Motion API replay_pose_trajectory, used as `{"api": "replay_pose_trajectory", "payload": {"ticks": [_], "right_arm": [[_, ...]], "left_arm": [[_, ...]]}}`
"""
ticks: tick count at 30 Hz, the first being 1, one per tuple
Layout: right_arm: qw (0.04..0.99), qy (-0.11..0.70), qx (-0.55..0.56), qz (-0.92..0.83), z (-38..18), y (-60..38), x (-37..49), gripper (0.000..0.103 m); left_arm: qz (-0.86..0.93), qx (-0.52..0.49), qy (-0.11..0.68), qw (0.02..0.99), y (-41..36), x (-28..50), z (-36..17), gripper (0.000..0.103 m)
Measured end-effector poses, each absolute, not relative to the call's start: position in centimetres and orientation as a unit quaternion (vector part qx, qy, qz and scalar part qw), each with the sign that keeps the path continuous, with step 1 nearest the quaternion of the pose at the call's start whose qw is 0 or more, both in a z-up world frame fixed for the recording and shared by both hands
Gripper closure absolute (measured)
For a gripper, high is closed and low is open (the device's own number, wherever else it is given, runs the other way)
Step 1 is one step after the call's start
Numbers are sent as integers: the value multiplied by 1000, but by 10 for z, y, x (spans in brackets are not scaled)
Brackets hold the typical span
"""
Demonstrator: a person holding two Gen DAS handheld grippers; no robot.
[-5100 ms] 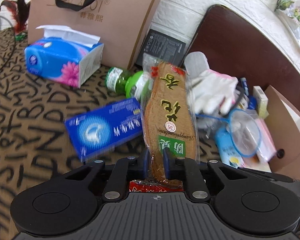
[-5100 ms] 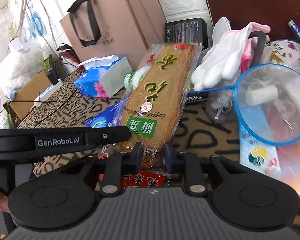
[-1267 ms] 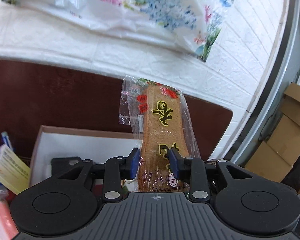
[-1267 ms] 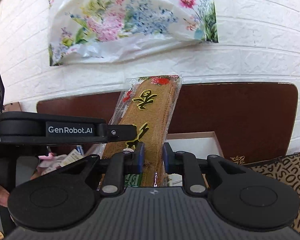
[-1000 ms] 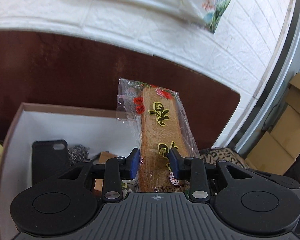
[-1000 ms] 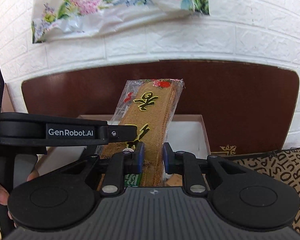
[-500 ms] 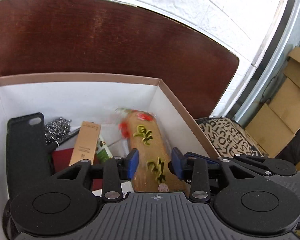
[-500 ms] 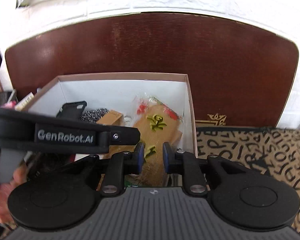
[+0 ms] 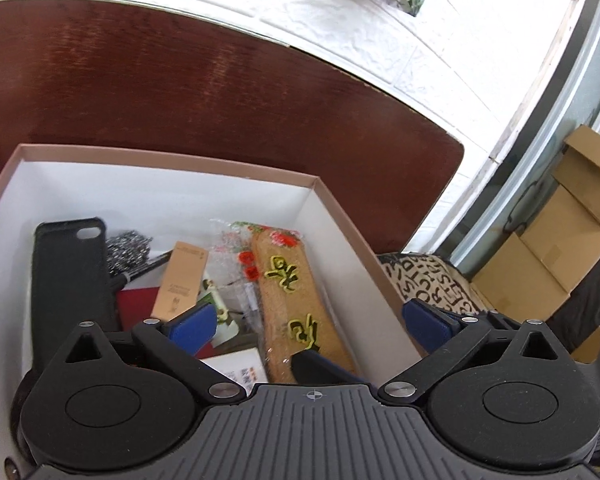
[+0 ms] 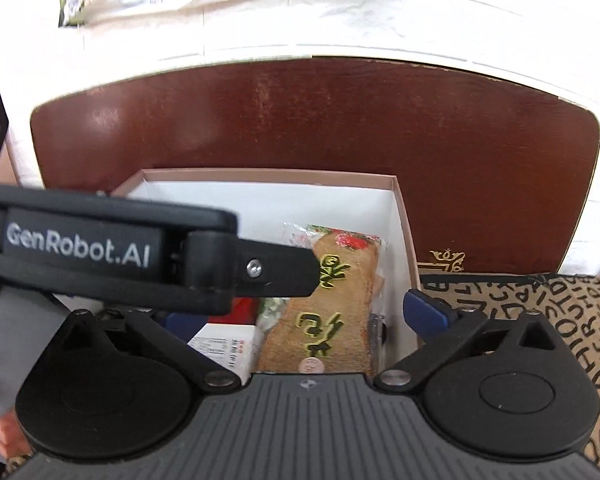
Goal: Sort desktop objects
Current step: 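Lower the insole into the brown box and open both tools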
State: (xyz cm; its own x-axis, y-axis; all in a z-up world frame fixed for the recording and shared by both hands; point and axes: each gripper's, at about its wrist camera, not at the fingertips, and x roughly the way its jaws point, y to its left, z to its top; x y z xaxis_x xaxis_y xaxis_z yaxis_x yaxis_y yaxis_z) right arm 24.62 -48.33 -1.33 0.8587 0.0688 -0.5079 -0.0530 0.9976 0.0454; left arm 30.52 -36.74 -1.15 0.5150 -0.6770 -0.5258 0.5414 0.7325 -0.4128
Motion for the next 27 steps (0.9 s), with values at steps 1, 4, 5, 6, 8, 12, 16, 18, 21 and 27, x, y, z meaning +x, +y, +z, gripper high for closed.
{"api": "replay_pose_trajectory", "payload": {"ticks": [1, 4, 5, 6, 8, 12, 16, 18, 21, 27], "right_arm": [[964, 264, 22, 35, -11, -483, 244, 0], [963, 266, 29, 36, -7, -481, 237, 0], [963, 267, 27, 34, -5, -479, 235, 0], [962, 269, 24, 32, -4, -477, 232, 0], [962, 270, 21, 29, -3, -474, 228, 0], [962, 270, 36, 32, -1, -467, 218, 0], [960, 275, 43, 23, 2, -459, 208, 0], [960, 277, 44, 23, 3, -454, 203, 0], [959, 280, 42, 22, 5, -444, 194, 0], [958, 280, 61, 16, 6, -428, 173, 0]], "left_arm": [[-350, -97, 347, 865, -364, 304, -11, 0], [-347, -94, 351, 865, -359, 299, -11, 0], [-348, -94, 349, 865, -357, 296, -11, 0], [-350, -94, 347, 865, -354, 293, -10, 0], [-354, -92, 344, 865, -351, 287, -10, 0], [-357, -86, 349, 862, -343, 274, -8, 0], [-354, -85, 347, 864, -332, 260, -5, 0], [-352, -82, 344, 867, -325, 253, -4, 0], [-350, -73, 342, 869, -316, 241, -1, 0], [-339, -78, 333, 876, -292, 215, 2, 0]]}}
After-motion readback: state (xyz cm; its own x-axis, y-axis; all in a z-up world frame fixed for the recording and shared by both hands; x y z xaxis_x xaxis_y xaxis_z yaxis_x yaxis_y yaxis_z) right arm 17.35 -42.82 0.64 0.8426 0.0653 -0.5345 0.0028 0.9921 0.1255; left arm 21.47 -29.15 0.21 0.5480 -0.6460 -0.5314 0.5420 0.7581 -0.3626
